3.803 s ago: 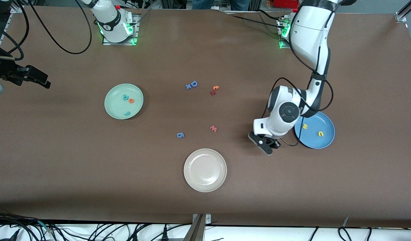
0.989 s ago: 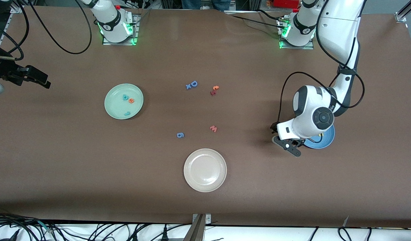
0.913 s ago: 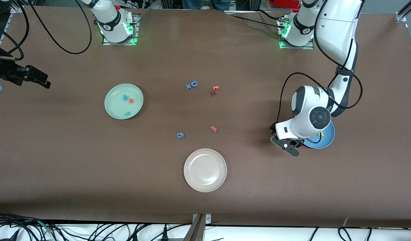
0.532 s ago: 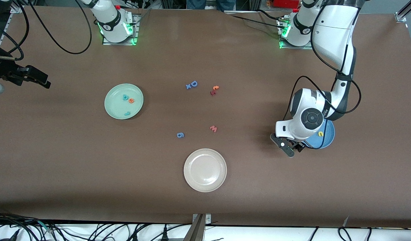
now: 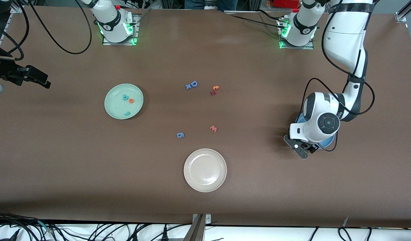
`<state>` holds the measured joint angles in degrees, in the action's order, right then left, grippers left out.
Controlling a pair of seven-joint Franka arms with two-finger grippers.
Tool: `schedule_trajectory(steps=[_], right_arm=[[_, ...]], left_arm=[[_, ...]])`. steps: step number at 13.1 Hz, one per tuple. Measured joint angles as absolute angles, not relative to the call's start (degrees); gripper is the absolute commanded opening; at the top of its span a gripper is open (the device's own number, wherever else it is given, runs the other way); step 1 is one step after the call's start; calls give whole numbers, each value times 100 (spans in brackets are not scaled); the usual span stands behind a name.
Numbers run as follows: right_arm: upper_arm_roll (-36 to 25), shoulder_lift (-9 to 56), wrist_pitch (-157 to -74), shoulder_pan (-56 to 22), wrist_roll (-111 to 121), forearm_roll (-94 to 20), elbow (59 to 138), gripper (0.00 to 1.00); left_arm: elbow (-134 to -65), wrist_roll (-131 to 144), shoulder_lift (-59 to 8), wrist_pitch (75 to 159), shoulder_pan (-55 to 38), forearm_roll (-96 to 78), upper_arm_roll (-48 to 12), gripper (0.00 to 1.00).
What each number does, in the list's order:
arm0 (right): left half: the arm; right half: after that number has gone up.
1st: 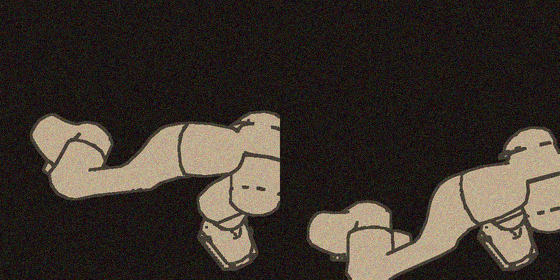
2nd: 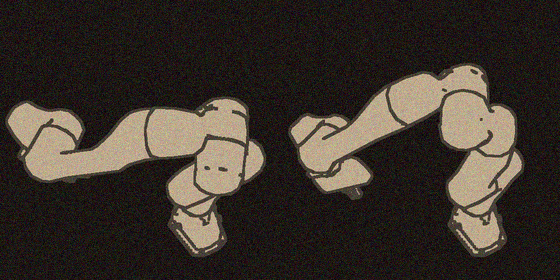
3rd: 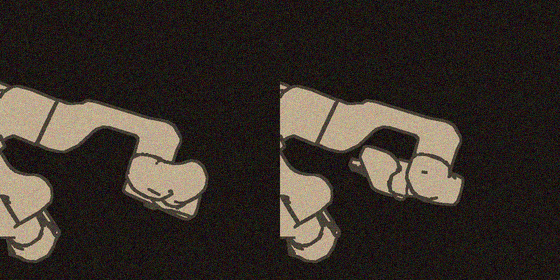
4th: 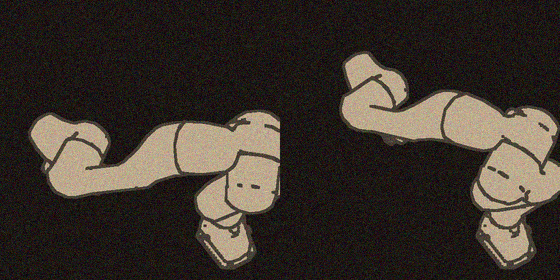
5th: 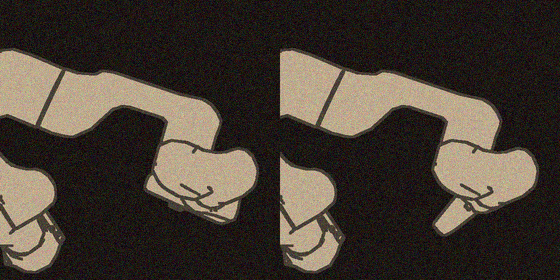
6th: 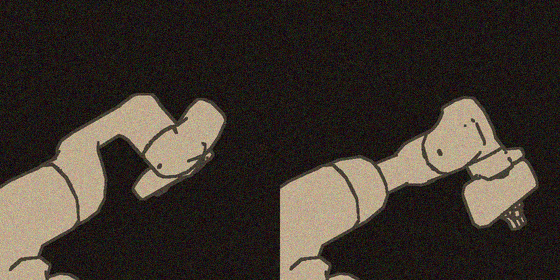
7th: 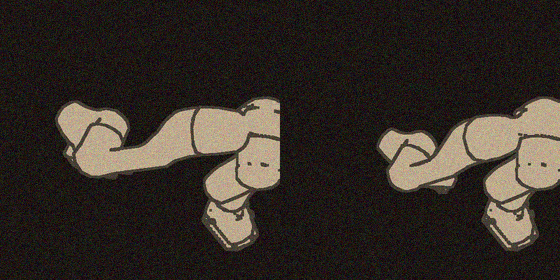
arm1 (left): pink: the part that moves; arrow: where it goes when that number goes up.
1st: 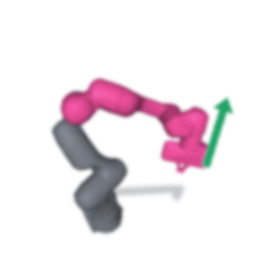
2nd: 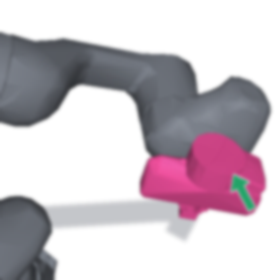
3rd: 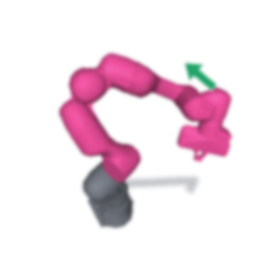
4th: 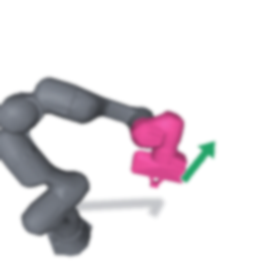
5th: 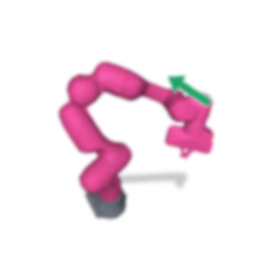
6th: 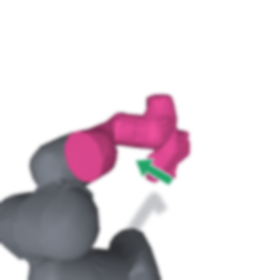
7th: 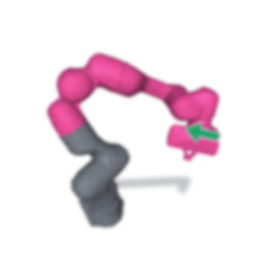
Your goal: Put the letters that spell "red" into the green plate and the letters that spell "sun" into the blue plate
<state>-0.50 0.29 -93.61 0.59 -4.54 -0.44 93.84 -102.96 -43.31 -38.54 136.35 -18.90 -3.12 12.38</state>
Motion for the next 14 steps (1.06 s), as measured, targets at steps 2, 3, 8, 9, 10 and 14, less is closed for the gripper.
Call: schedule_trajectory(steps=[2, 3, 8, 9, 10, 14], right_arm=[[-50, 29, -9361, 60, -454, -44, 9384, 100], [-50, 29, -9361, 60, -454, -44, 9384, 100], [-50, 29, -9361, 60, -454, -44, 9384, 100], [-50, 29, -9361, 59, -454, -44, 9384, 100], [-50, 29, -9361, 60, -454, -44, 9384, 100], [-50, 29, -9361, 60, -454, -44, 9384, 100]], left_arm=[[-10301, -4330, -3925, 13663, -1890, -313, 1224, 100], [-10302, -4330, -3952, 13687, -1890, -313, 1220, 99], [-10311, -4329, -3996, 13819, -1891, -313, 1216, 50], [-10310, -4329, -3986, 13843, -1890, -313, 1224, 40], [-10309, -4329, -3976, 13858, -1890, -313, 1229, 31], [-10305, -4329, -3962, 13896, -1891, -313, 1234, 10]])
